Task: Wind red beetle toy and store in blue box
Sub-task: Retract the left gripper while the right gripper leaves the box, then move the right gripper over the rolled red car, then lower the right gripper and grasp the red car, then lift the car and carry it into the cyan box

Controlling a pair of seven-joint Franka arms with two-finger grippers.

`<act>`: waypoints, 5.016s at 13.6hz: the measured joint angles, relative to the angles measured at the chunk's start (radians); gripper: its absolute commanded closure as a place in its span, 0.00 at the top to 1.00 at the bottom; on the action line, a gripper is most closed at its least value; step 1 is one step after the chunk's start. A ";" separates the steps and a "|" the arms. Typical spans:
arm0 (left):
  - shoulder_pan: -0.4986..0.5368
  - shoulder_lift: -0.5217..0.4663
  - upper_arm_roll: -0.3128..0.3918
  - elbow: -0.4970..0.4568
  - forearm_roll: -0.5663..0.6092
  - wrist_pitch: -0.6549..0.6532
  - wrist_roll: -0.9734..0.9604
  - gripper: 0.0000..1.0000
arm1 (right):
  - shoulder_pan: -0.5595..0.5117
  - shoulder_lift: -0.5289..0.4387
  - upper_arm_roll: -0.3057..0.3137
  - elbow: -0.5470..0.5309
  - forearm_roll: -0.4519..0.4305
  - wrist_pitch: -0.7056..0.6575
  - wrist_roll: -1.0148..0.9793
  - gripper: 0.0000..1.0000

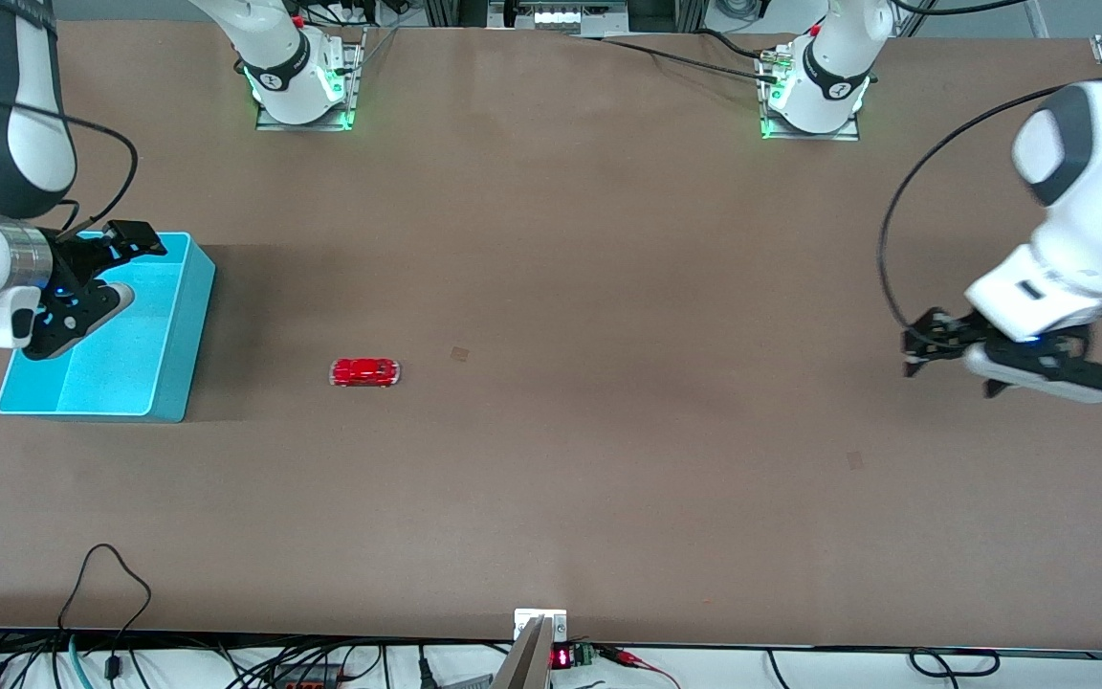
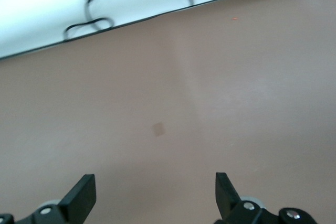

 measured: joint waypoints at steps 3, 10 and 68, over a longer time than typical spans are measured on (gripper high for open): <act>-0.016 -0.005 0.053 0.101 -0.003 -0.185 -0.139 1.00 | 0.004 -0.017 0.004 -0.079 -0.007 0.095 -0.099 1.00; -0.036 -0.050 0.054 0.216 -0.003 -0.463 -0.275 1.00 | 0.011 -0.256 0.008 -0.585 -0.034 0.605 -0.328 1.00; -0.016 -0.096 0.050 0.117 -0.003 -0.417 -0.179 1.00 | -0.105 -0.005 -0.018 -0.338 0.081 0.637 0.057 0.00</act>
